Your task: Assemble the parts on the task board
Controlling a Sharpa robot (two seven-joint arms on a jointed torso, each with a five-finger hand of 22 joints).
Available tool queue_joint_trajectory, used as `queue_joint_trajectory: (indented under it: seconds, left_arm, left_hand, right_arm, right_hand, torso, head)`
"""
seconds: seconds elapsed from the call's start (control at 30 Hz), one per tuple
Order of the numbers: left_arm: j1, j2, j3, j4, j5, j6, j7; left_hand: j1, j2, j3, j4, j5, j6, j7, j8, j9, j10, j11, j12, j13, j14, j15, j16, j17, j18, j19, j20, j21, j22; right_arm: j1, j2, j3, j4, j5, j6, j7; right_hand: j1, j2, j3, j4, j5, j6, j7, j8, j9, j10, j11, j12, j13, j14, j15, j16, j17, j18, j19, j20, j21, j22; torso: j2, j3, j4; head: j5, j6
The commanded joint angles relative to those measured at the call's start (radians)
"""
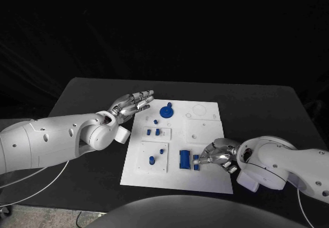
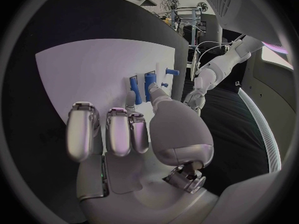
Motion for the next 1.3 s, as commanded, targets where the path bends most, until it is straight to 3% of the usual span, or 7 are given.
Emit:
queue_joint_trajectory:
  seconds: [0.03, 0.33, 0.63, 0.77, 0.9, 1.07, 1.3]
  left_arm:
    - [-0.001, 0.001, 0.001, 0.001, -0.005, 0.023, 0.001]
    - [-0.001, 0.000, 0.001, 0.001, -0.005, 0.024, 0.000]
    - [-0.001, -0.004, 0.001, 0.003, -0.005, 0.022, 0.002]
    - [-0.001, -0.004, 0.001, 0.003, -0.005, 0.022, 0.003]
    - [-0.002, -0.004, 0.001, 0.003, -0.005, 0.020, 0.005]
    - [-0.003, -0.003, 0.001, 0.001, -0.005, 0.019, 0.009]
    - [-0.004, -0.003, 0.001, 0.001, -0.005, 0.020, 0.008]
  left_hand:
    - [0.010, -0.001, 0.001, -0.002, 0.007, 0.008, 0.004, 0.007, 0.002, -0.002, -0.008, 0.005, 0.001, 0.006, 0.004, 0.005, 0.002, -0.008, 0.009, 0.002, 0.004, 0.001]
    - [0.010, -0.001, 0.001, -0.002, 0.007, 0.013, 0.006, 0.008, 0.002, -0.001, -0.008, 0.006, 0.002, 0.008, 0.005, 0.008, 0.002, -0.008, 0.009, 0.002, 0.004, 0.001]
    - [0.011, 0.000, 0.001, -0.002, 0.007, 0.021, 0.008, 0.010, 0.003, 0.000, -0.005, 0.010, 0.002, 0.011, 0.005, 0.012, 0.003, -0.008, 0.011, 0.002, 0.005, 0.001]
    - [0.011, 0.000, 0.000, -0.002, 0.007, 0.024, 0.009, 0.011, 0.003, 0.002, -0.004, 0.014, 0.003, 0.013, 0.004, 0.014, 0.004, -0.008, 0.011, 0.002, 0.005, 0.002]
    - [0.012, -0.001, 0.000, -0.002, 0.007, 0.028, 0.010, 0.011, 0.004, 0.005, -0.001, 0.020, 0.004, 0.014, 0.004, 0.015, 0.004, -0.008, 0.012, 0.002, 0.005, 0.001]
    - [0.013, -0.001, 0.000, -0.002, 0.007, 0.031, 0.011, 0.012, 0.004, 0.007, 0.001, 0.025, 0.004, 0.014, 0.002, 0.015, 0.004, -0.008, 0.012, 0.002, 0.006, 0.002]
    - [0.015, -0.001, -0.001, -0.002, 0.008, 0.037, 0.011, 0.013, 0.005, 0.012, 0.005, 0.034, 0.005, 0.014, 0.001, 0.016, 0.004, -0.008, 0.014, 0.002, 0.007, 0.003]
  right_arm:
    - [-0.001, -0.001, 0.000, 0.005, -0.050, -0.009, 0.022]
    - [-0.001, -0.009, 0.000, 0.014, -0.055, -0.027, 0.045]
    - [-0.001, -0.048, 0.000, 0.047, -0.133, -0.102, 0.137]
    - [-0.001, -0.066, 0.000, 0.055, -0.215, -0.116, 0.201]
    - [-0.001, -0.079, 0.000, 0.052, -0.323, -0.108, 0.267]
    - [-0.008, -0.088, 0.000, 0.045, -0.437, -0.097, 0.321]
    - [-0.021, -0.089, 0.000, 0.035, -0.515, -0.048, 0.339]
  right_hand:
    - [0.010, 0.000, -0.005, 0.000, 0.002, -0.014, -0.001, 0.017, 0.017, 0.105, -0.007, 0.004, 0.263, 0.055, -0.008, 0.007, 0.003, 0.003, 0.033, -0.006, 0.001, 0.188]
    - [0.014, 0.005, -0.007, 0.004, 0.004, -0.038, -0.002, 0.028, 0.030, 0.105, -0.009, 0.004, 0.263, 0.056, -0.009, 0.009, 0.009, 0.003, 0.034, -0.007, 0.003, 0.189]
    - [0.038, 0.030, 0.023, 0.018, 0.195, -0.029, -0.001, -0.010, -0.028, 0.105, -0.008, 0.004, 0.263, 0.060, -0.009, 0.021, 0.030, 0.000, 0.039, -0.010, 0.017, 0.193]
    - [0.065, 0.012, 0.041, 0.013, 0.189, -0.020, 0.019, -0.093, -0.127, 0.105, 0.011, 0.004, 0.263, 0.062, 0.005, 0.029, 0.044, -0.004, 0.043, -0.001, 0.031, 0.197]
    - [0.106, -0.009, 0.058, 0.000, 0.143, -0.028, 0.036, -0.218, -0.265, 0.105, 0.022, 0.004, 0.263, 0.064, 0.012, 0.037, 0.059, -0.008, 0.047, 0.010, 0.049, 0.202]
    - [0.139, -0.030, 0.065, -0.002, 0.114, 0.030, 0.020, -0.343, -0.424, 0.105, 0.010, 0.004, 0.263, 0.068, 0.004, 0.050, 0.085, -0.012, 0.053, 0.006, 0.074, 0.209]
    - [0.164, -0.043, 0.065, -0.011, 0.111, 0.052, 0.007, -0.427, -0.524, 0.105, -0.001, 0.004, 0.263, 0.068, -0.002, 0.053, 0.090, -0.013, 0.053, -0.001, 0.082, 0.211]
  torso:
    - [0.000, 0.0002, 0.0002]
    - [0.000, 0.0002, 0.0003]
    - [-0.001, 0.0001, -0.0004]
    - [-0.001, 0.0001, -0.0001]
    - [-0.001, -0.0001, -0.0004]
    - [-0.001, 0.0003, -0.0008]
    - [0.000, 0.0003, 0.0003]
  head:
    - [0.001, 0.000]
    - [0.002, 0.000]
    - [0.005, 0.000]
    - [0.006, 0.000]
    - [0.007, 0.000]
    - [0.005, 0.000]
    - [0.004, 0.000]
